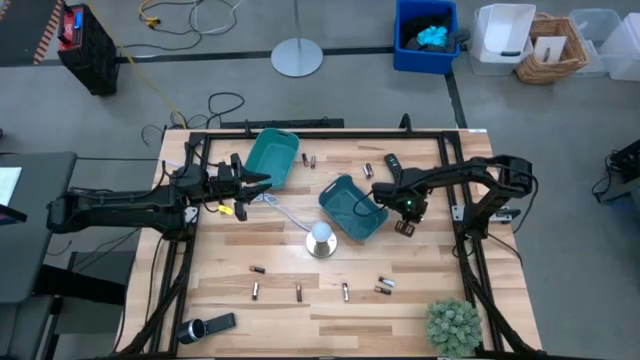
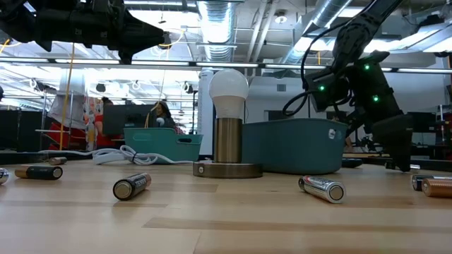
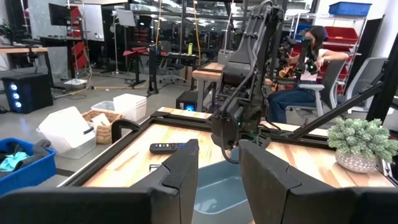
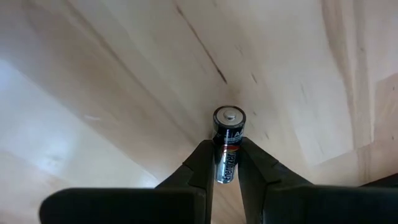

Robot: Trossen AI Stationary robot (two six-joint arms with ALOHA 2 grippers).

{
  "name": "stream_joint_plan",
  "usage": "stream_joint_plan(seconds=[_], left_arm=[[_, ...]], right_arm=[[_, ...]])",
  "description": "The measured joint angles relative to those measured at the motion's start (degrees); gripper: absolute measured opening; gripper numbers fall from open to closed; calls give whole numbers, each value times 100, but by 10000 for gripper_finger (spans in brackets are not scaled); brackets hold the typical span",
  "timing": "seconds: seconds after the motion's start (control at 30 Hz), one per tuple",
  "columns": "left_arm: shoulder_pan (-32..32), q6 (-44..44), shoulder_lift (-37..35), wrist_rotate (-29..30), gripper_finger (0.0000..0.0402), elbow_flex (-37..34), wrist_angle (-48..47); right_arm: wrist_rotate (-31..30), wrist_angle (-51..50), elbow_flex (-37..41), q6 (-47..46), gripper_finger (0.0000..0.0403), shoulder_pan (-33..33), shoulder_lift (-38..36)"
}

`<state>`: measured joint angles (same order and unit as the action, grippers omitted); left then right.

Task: Sort batteries
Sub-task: Put the silver battery into the green bin

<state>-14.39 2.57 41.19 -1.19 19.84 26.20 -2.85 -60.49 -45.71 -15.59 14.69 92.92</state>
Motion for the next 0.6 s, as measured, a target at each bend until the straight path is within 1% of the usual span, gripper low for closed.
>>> stream_joint_plan(seconds=[0.2, 0.6], left_arm=[[0, 1, 0, 0, 112, 0, -28], [0, 0, 2, 0, 112, 0, -31]], right_arm=[[4, 33, 0, -143, 67, -54, -291], [-5, 58, -2, -563, 67, -45, -1525]])
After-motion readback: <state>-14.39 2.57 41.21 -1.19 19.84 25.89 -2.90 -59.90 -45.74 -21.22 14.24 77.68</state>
